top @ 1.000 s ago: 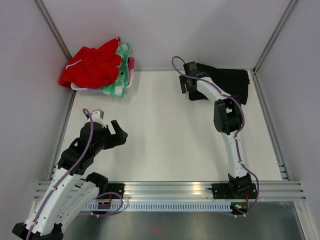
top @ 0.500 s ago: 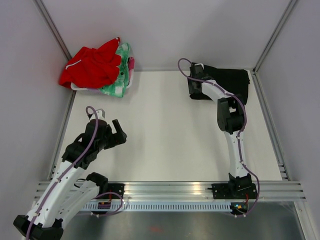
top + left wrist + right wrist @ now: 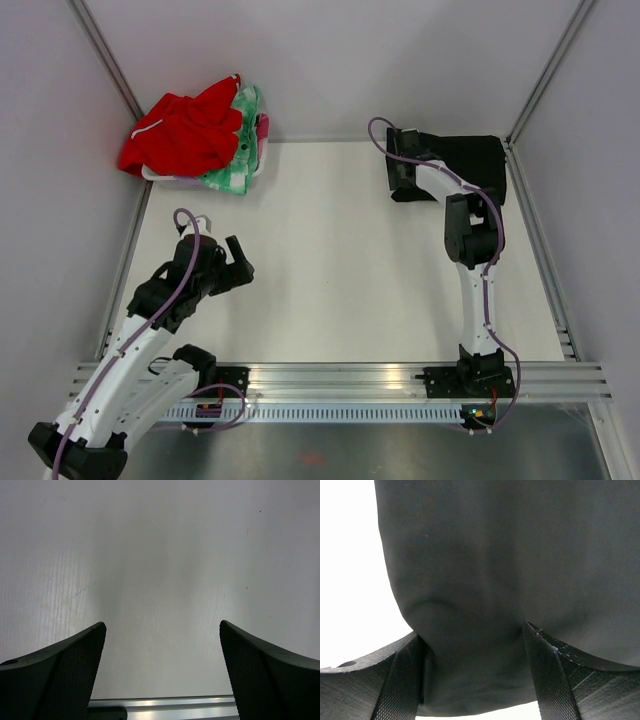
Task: Fold and stack the trousers
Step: Neatly place the folded trousers to the corner
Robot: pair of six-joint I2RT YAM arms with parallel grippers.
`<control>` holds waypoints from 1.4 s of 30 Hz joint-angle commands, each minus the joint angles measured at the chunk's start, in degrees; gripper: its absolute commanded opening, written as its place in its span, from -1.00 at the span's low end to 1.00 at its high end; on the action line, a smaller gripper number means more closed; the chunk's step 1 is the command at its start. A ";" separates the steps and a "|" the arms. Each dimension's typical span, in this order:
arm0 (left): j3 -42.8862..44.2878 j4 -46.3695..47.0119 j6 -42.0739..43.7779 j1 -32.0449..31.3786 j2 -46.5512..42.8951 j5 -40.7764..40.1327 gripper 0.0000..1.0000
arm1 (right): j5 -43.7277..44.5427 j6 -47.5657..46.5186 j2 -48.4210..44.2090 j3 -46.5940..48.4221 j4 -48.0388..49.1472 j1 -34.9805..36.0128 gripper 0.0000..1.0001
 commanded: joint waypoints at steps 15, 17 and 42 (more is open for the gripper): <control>0.36 9.13 -0.07 0.04 3.89 2.98 0.99 | -27.72 -0.87 -18.31 3.72 -4.44 -1.09 0.96; 0.45 9.93 0.37 0.04 5.39 3.94 0.99 | -24.41 -0.77 -15.60 5.20 -2.23 0.13 0.96; 4.49 5.10 1.34 0.04 9.08 1.66 0.99 | 0.66 -1.91 11.05 16.90 -0.73 0.58 0.91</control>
